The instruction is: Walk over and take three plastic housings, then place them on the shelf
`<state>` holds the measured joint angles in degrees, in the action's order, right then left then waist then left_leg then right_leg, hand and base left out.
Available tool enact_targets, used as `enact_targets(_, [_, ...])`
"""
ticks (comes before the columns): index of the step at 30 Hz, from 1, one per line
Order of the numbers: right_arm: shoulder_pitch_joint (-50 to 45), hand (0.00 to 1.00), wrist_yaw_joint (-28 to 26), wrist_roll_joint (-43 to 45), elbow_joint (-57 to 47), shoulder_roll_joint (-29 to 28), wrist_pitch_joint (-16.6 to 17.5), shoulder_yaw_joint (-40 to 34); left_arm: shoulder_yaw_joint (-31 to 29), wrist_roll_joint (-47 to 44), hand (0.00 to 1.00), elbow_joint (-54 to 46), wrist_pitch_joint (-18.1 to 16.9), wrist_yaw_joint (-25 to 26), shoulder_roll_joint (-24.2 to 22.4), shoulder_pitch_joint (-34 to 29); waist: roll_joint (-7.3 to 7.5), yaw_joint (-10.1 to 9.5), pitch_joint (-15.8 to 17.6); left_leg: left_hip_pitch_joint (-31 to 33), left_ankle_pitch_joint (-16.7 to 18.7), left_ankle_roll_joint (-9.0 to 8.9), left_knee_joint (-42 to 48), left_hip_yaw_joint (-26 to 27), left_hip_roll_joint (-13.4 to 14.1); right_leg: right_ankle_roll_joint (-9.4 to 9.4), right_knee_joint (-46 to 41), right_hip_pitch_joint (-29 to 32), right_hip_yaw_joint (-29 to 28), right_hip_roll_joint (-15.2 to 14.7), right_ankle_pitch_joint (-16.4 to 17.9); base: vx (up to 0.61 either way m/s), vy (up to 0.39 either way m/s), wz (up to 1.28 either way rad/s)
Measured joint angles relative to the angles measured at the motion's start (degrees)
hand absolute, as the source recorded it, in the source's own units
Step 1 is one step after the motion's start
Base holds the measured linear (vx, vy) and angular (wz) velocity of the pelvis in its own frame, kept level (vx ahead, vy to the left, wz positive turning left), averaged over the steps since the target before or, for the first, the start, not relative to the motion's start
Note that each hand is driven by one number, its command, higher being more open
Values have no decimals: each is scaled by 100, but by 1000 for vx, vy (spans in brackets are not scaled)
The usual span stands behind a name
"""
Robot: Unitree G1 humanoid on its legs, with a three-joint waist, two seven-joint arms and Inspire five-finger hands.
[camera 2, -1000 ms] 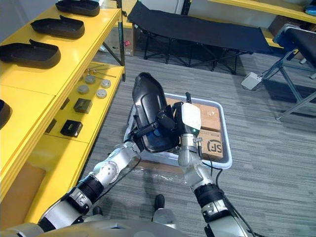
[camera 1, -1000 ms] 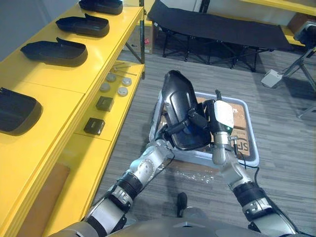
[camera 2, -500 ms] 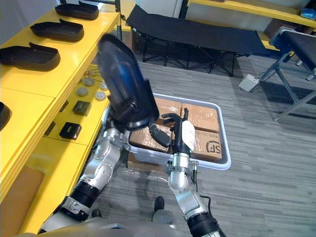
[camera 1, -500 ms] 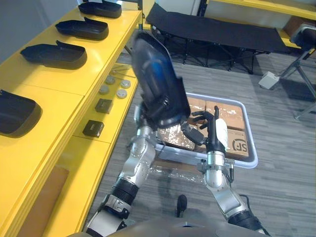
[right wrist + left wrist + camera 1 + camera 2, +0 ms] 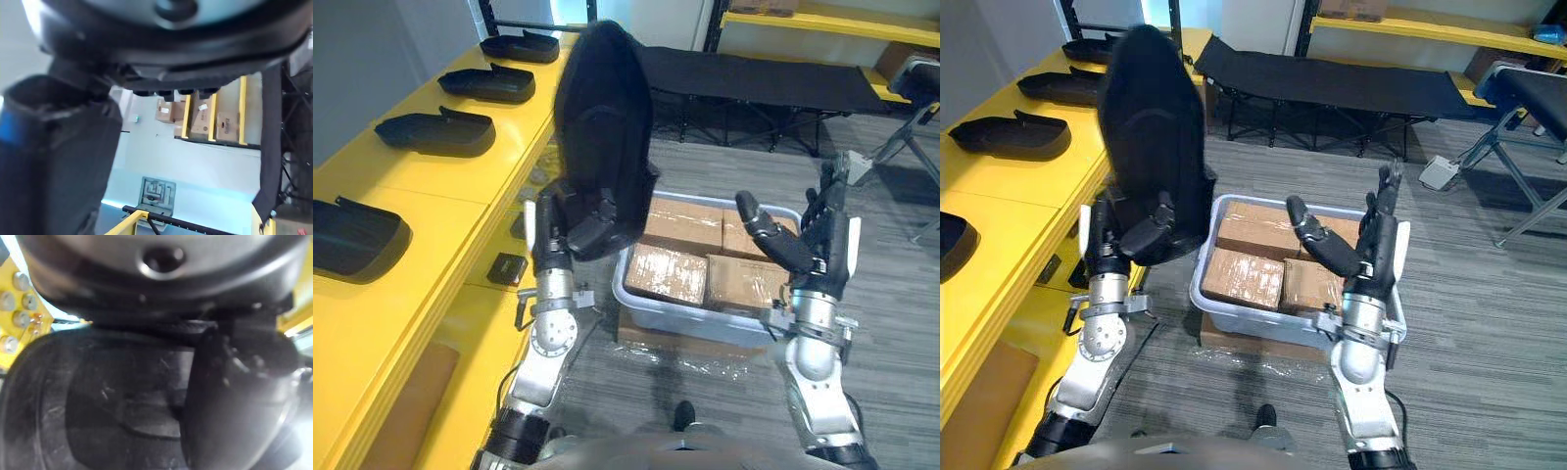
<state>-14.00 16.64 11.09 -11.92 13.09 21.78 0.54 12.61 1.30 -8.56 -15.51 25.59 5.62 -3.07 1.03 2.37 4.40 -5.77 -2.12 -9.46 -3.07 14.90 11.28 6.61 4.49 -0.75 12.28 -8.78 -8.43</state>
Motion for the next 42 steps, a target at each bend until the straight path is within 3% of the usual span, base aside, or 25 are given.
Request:
enact_targets(3, [-613, 100, -675, 771, 5, -31, -97, -44, -125, -21, 0, -287, -350, -117, 11, -198, -86, 49, -63, 81, -3, -3, -1, 12, 7, 9, 0, 86, -3, 6, 17, 0, 0, 0])
enact_targets(7, [-999, 100, -1014, 1026, 412, -344, -395, -141, -164, -133, 0, -478, -571, -323, 83, -426, -108, 139, -87, 80, 10, -14, -1, 52, 17, -7, 0, 119, -41, 21, 11, 0, 0, -5])
enact_targets(12, [-1204, 100, -1044, 982, 995, -515, -721, -223, -176, -376, 0, -507, -579, -458, 120, -700, -153, 156, -113, 119, 12, -17, 8, 83, 23, -4, -1, 174, -72, 29, 6, -1, -1, -4])
enact_targets(20, [-804, 100, -1101, 961, 995, -517, -743, 56, -510, -435, 0, -762, -545, -460, 122, -899, -168, 70, -124, 180, 64, 7, 111, -125, 23, -14, 2, 56, 106, 6, 22, -10, 2, 11])
enact_targets(24, [-335, 100, -1130, 956, 1084, -502, -746, 478, -945, -445, 0, -1301, -540, -329, 71, -1040, -197, -129, -147, 452, 19, 37, 205, -537, 22, -28, 2, 3, 494, -14, 42, -16, 0, 44])
enact_targets(30, [443, 100, -1165, 949, 1680, -416, -750, 646, -2060, -627, 0, -1691, -544, -286, -304, -1703, -207, -649, -158, 664, -131, 6, 210, -1378, -29, -2, 1, -406, 1316, -28, 186, -8, -10, 68])
enact_targets(34, [845, 100, -1221, 944, 1681, -386, -769, 919, -2525, -880, 0, -1728, -547, -365, -545, -2078, -195, -951, -162, 710, -184, 26, 187, -1646, -74, 7, 2, -517, 1578, -40, 271, -37, -4, 43])
enact_targets(36, [983, 100, -1227, 945, 1681, -394, -797, 1003, -2549, -948, 0, -1780, -548, -413, -566, -2217, -177, -1030, -173, 711, -183, 24, 187, -1669, -84, -7, 3, -537, 1596, -47, 309, -37, 9, 12])
enact_targets(42, [1087, 100, -1383, 953, 1681, -390, -1007, 1023, -2652, -853, 0, -1862, -556, -497, -573, -2291, -135, -1016, -205, 735, -191, 37, 209, -1664, -75, -6, 1, -547, 1597, -41, 310, 0, 0, 0])
